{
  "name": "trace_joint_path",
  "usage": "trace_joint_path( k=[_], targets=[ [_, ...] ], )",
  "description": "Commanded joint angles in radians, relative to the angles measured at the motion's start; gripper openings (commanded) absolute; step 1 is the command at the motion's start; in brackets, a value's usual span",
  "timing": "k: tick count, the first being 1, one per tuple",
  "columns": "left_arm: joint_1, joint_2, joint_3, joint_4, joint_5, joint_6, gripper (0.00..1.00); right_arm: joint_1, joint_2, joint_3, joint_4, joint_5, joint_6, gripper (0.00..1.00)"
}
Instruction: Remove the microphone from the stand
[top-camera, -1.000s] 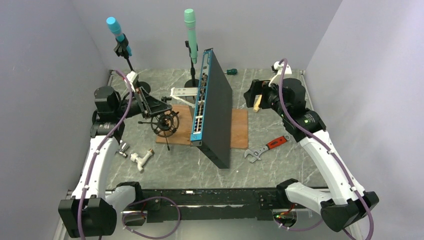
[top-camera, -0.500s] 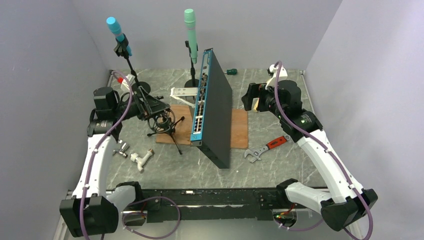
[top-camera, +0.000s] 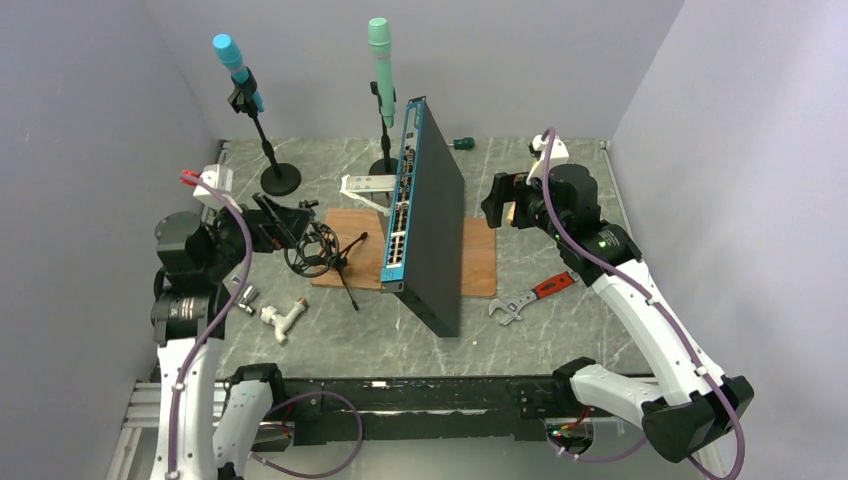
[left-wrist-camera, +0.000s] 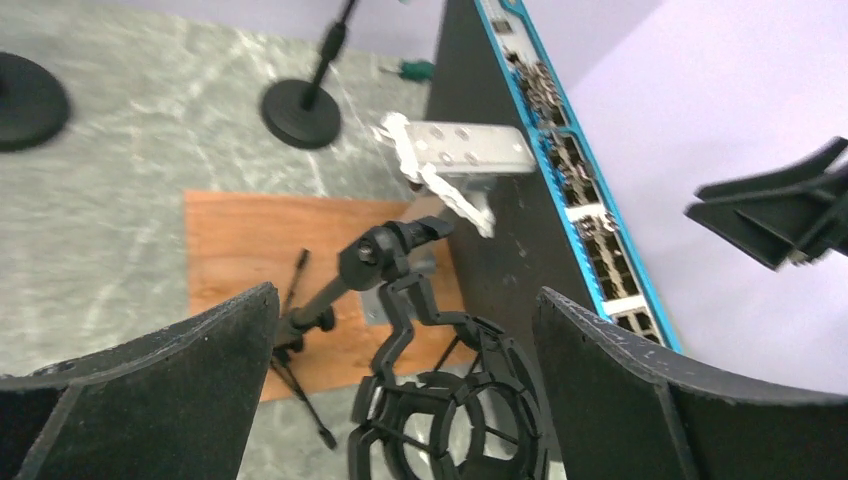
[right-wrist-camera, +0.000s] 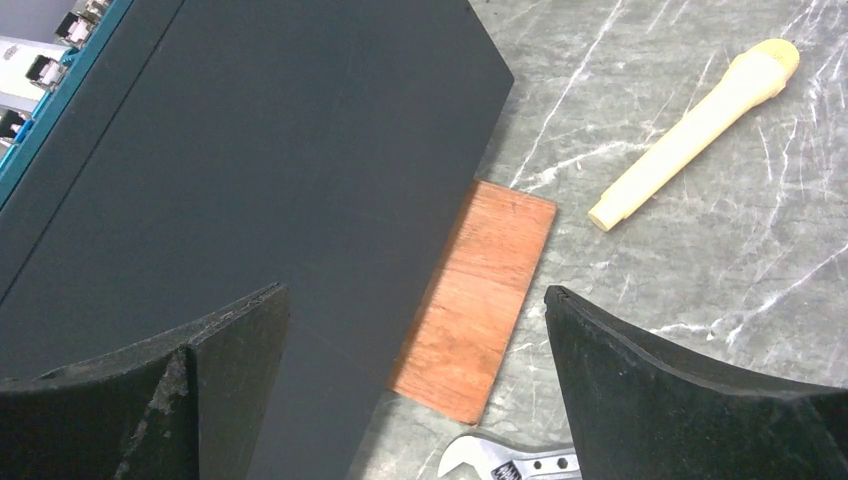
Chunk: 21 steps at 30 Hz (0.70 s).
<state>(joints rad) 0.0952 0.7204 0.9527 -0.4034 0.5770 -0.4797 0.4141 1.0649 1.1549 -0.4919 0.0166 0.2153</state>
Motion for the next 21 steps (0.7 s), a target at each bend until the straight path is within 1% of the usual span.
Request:
trace_joint_path(
  k=[1,5,8,10,11,13,15,17,18,21],
  targets=[
    [0.005,-0.087,0.002,-0.020,-0.255,0.074,0.99,0.005,-0.009,-0.005,0.031,-0.011,-0.019,1.00],
    [0.004,-0.144,-0.012,-0.103,-0.488,0.085,1.00,0.004,0.003,-0.010,0.044,-0.011,-0.024,1.00],
    [0.004,-0.154,-0.015,-0.167,-0.709,0.034,0.99,0.005,0.011,-0.006,0.044,-0.012,-0.028,1.00],
    [0.005,-0.153,-0.034,-0.181,-0.805,-0.001,0.99,0.005,0.009,-0.007,0.046,-0.012,-0.030,1.00],
    [0.005,-0.145,-0.045,-0.178,-0.818,-0.014,0.99,0.004,0.005,-0.008,0.048,-0.012,-0.031,1.00],
    [0.006,-0.122,-0.081,-0.136,-0.753,-0.014,0.99,0.004,-0.001,-0.015,0.053,-0.011,-0.030,1.00],
    [0.010,-0.100,-0.139,-0.048,-0.599,0.001,0.99,0.003,-0.006,-0.020,0.055,-0.011,-0.030,1.00],
    [0.021,-0.085,-0.209,0.045,-0.463,-0.013,0.98,0.005,-0.009,-0.025,0.052,-0.011,-0.028,1.00],
    [0.029,-0.084,-0.247,0.091,-0.417,-0.025,0.96,0.005,-0.012,-0.025,0.049,-0.011,-0.028,1.00],
    [0.055,-0.095,-0.361,0.196,-0.349,-0.078,0.96,0.005,-0.024,-0.028,0.044,-0.012,-0.030,1.00]
  ],
)
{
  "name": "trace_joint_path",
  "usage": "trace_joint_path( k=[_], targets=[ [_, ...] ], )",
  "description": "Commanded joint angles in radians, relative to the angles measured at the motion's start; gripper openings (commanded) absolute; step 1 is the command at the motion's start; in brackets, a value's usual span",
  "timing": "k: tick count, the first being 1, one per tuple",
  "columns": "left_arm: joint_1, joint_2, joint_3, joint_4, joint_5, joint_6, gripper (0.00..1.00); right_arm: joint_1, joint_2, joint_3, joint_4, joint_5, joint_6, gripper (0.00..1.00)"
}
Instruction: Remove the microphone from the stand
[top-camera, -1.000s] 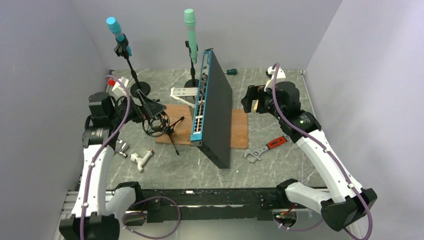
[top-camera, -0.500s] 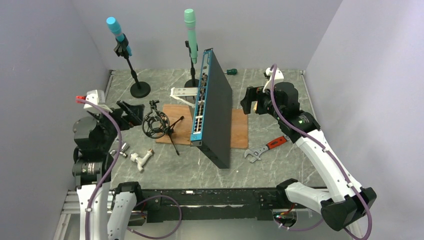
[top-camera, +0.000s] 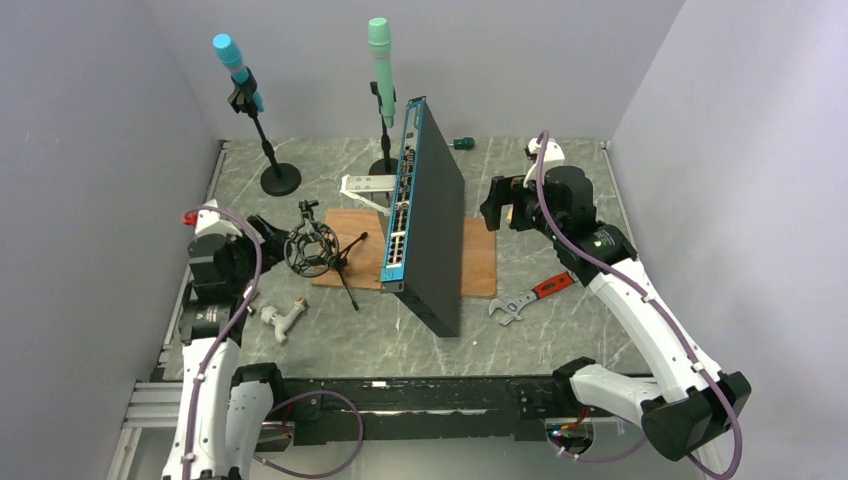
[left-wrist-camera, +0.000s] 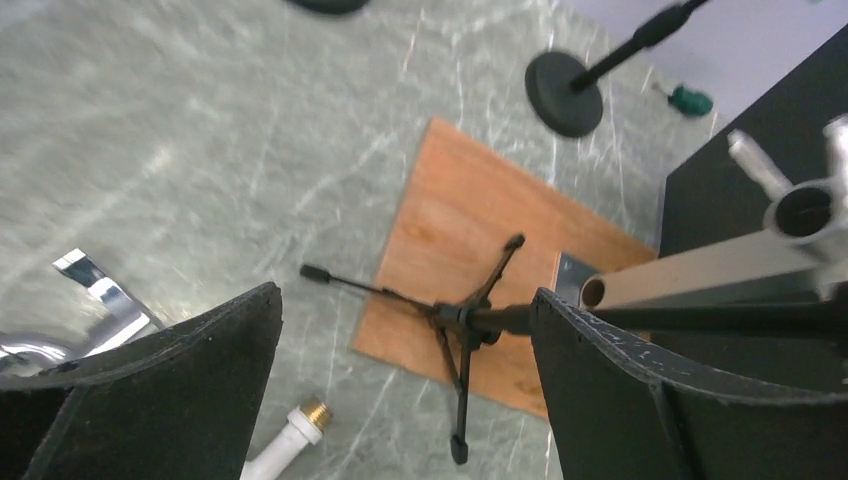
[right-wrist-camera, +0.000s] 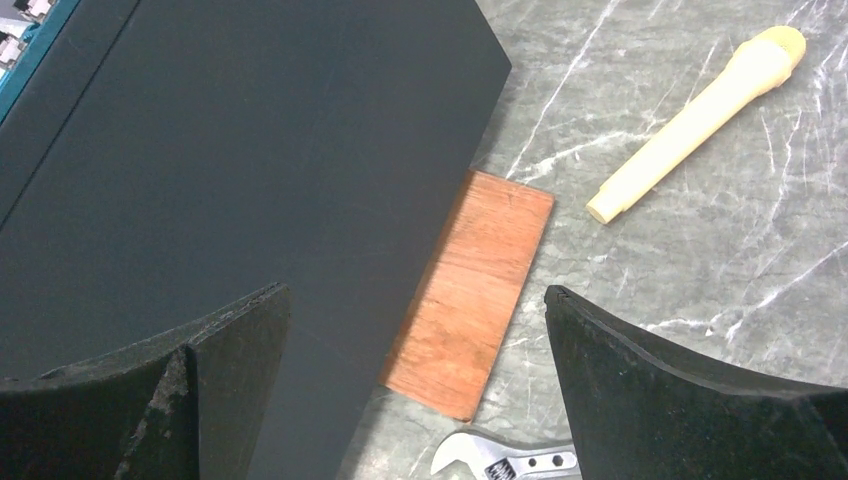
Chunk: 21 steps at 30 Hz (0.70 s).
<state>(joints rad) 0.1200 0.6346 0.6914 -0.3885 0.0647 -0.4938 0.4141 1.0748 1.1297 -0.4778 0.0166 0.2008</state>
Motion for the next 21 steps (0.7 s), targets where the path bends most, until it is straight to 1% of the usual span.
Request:
trace_joint_path(
  k=[1,4,8,9,11,13,14,15,17,18,19,21],
  targets=[
    [0.036,-0.013,-0.132,0.217,0.196,-0.077,0.96,0.005,-0.040,-0.005,0.031,-0.011,-0.017,1.00],
    [0.038,-0.019,-0.222,0.362,0.327,-0.098,0.96,0.004,-0.052,-0.014,0.038,-0.011,-0.018,1.00],
    [0.026,-0.007,-0.320,0.592,0.439,-0.099,0.96,0.005,-0.053,-0.023,0.052,-0.012,-0.014,1.00],
    [0.016,-0.002,-0.346,0.642,0.430,-0.104,0.95,0.004,-0.051,-0.027,0.057,-0.034,-0.013,1.00],
    [-0.014,0.013,-0.413,0.789,0.404,-0.118,0.89,0.005,-0.049,-0.030,0.065,-0.044,-0.011,1.00],
    [-0.034,0.012,-0.486,0.965,0.383,-0.146,0.87,0.005,-0.048,-0.027,0.062,-0.047,-0.012,1.00],
    [-0.049,0.004,-0.508,1.018,0.365,-0.148,0.87,0.004,-0.052,-0.027,0.061,-0.045,-0.014,1.00],
    [-0.064,-0.010,-0.517,1.037,0.346,-0.136,0.88,0.004,-0.056,-0.029,0.061,-0.041,-0.015,1.00],
    [-0.109,-0.039,-0.517,1.026,0.319,-0.070,0.90,0.005,-0.070,-0.038,0.066,-0.033,-0.017,1.00],
    [-0.113,-0.047,-0.519,1.024,0.309,-0.057,0.92,0.004,-0.076,-0.040,0.068,-0.031,-0.017,1.00],
    [-0.145,-0.046,-0.528,1.048,0.314,-0.051,0.93,0.004,-0.078,-0.042,0.071,-0.032,-0.017,1.00],
    [-0.159,-0.019,-0.552,1.153,0.325,-0.056,0.95,0.005,-0.079,-0.044,0.077,-0.039,-0.016,1.00]
  ],
)
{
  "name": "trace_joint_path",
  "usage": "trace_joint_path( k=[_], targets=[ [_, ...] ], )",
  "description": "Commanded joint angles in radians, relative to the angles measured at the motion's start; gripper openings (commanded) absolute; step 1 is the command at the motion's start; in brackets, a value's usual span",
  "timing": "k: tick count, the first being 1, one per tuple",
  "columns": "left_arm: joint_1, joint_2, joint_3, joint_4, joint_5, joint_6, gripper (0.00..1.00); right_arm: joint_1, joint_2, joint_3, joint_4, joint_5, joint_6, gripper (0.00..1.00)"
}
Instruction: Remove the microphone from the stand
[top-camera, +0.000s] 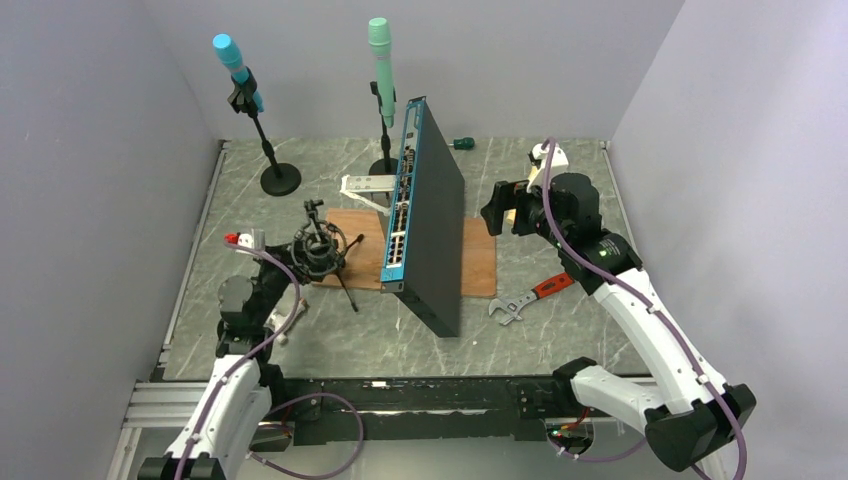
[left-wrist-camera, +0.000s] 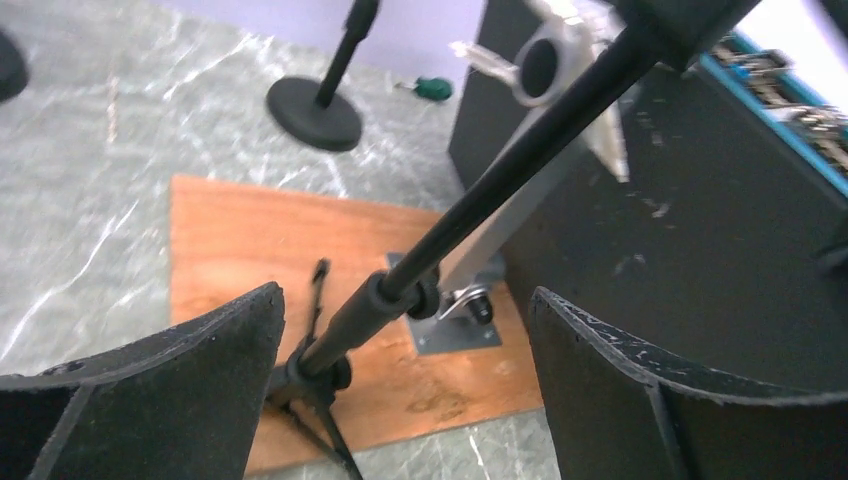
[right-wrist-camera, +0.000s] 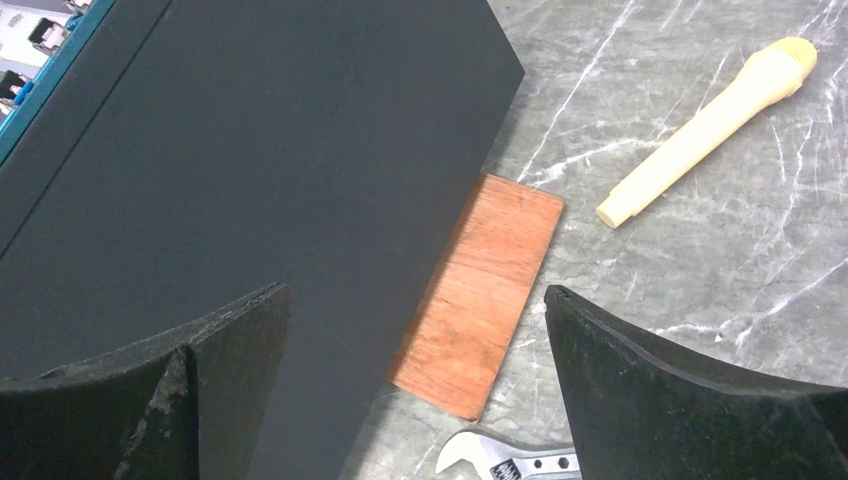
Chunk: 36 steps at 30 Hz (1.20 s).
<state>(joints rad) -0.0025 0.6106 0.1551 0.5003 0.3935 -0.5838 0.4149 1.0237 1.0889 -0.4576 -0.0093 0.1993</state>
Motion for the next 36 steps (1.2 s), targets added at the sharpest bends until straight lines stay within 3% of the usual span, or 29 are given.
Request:
trace_joint_path(
  k=[1,8,12,21,22,24,26,30,36],
  targets=[
    [-0.037,0.024,-0.016,0.283,-0.005,0.040,0.95,0.004,-0.028,-0.004,0.060,-0.018,-0.014,1.00],
    [-0.122,0.138,0.108,0.227,-0.037,0.255,0.86,0.003,-0.049,-0.003,0.060,-0.028,-0.012,1.00],
    [-0.127,0.194,0.092,0.296,-0.041,0.286,0.82,0.004,-0.072,-0.010,0.063,-0.023,-0.012,1.00],
    [-0.130,0.324,0.155,0.369,-0.016,0.338,0.59,0.004,-0.079,-0.018,0.059,-0.027,-0.006,1.00],
    [-0.131,0.334,0.158,0.392,-0.013,0.340,0.54,0.004,-0.079,-0.018,0.060,-0.027,-0.006,1.00],
    [-0.132,0.346,0.174,0.399,-0.016,0.348,0.31,0.004,-0.079,-0.019,0.056,-0.030,-0.002,1.00],
    [-0.133,0.324,0.196,0.337,-0.030,0.361,0.14,0.004,-0.080,-0.015,0.050,-0.036,0.002,1.00],
    [-0.133,0.230,0.235,0.187,-0.066,0.391,0.02,0.004,-0.084,-0.012,0.042,-0.044,0.005,1.00],
    [-0.133,0.105,0.417,-0.166,-0.055,0.465,0.00,0.004,-0.062,0.052,0.011,-0.077,0.014,1.00]
  ],
)
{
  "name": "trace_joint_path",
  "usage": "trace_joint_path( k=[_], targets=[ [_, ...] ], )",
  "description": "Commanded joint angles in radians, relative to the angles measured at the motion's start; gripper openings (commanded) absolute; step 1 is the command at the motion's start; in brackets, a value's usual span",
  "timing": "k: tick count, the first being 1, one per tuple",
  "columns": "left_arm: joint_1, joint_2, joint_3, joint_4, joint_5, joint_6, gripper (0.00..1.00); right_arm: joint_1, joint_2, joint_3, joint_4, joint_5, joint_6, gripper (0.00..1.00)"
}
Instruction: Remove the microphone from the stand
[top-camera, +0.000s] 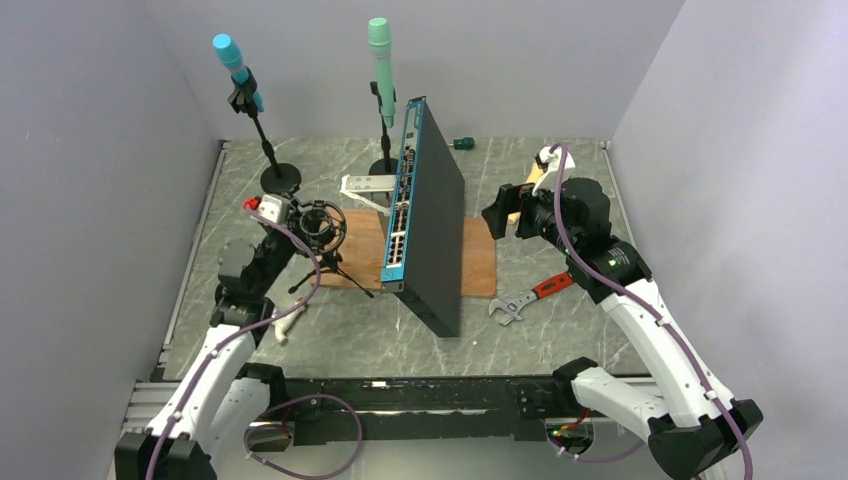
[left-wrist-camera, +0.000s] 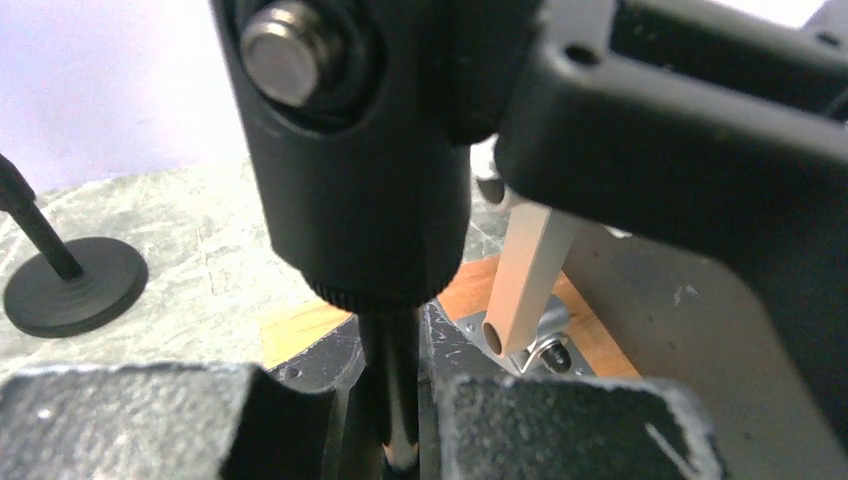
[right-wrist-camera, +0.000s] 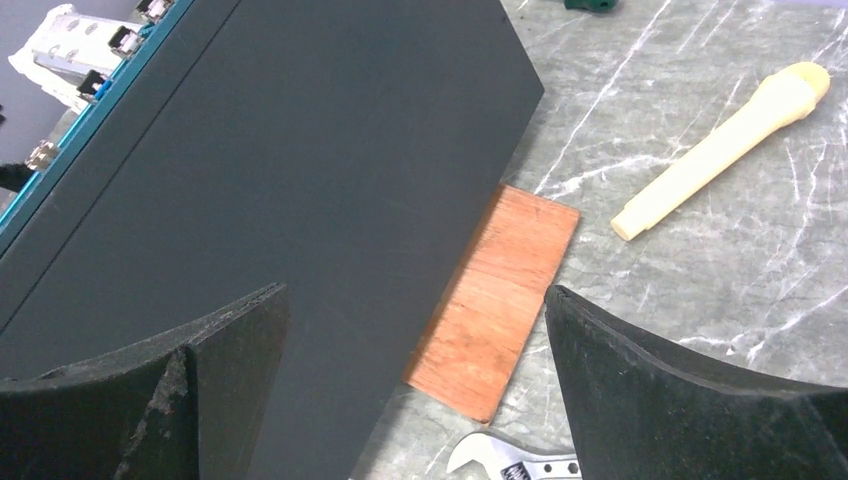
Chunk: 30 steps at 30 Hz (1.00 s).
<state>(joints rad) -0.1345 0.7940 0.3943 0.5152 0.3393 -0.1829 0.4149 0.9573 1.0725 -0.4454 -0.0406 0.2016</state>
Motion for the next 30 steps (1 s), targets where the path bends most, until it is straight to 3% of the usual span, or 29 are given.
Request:
trace_joint_path(
  k=[1,6,13,18,22,26,30],
  targets=[
    [-0.001,-0.088,0.224,-0.249,0.007,0.080,0.00,0.004,0.010,0.086,-0.007,-0.064,0.017,1.00],
    [0.001,-0.107,0.434,-0.440,0.161,0.134,0.00,0.012,0.029,0.159,0.033,-0.263,0.089,1.00],
    [0.000,-0.048,0.714,-0.737,0.336,0.120,0.00,0.114,0.097,0.216,0.259,-0.552,0.244,0.99],
    [0.001,-0.035,0.821,-0.924,0.357,0.082,0.00,0.272,0.221,0.286,0.411,-0.568,0.344,0.97],
    [0.001,-0.065,0.825,-0.943,0.393,0.047,0.00,0.402,0.353,0.339,0.544,-0.560,0.440,0.90],
    [0.001,-0.096,0.823,-0.957,0.384,0.036,0.00,0.503,0.495,0.417,0.553,-0.550,0.454,0.83],
    [0.001,-0.090,0.827,-0.969,0.438,0.015,0.00,0.528,0.571,0.417,0.594,-0.539,0.481,0.71]
  ],
)
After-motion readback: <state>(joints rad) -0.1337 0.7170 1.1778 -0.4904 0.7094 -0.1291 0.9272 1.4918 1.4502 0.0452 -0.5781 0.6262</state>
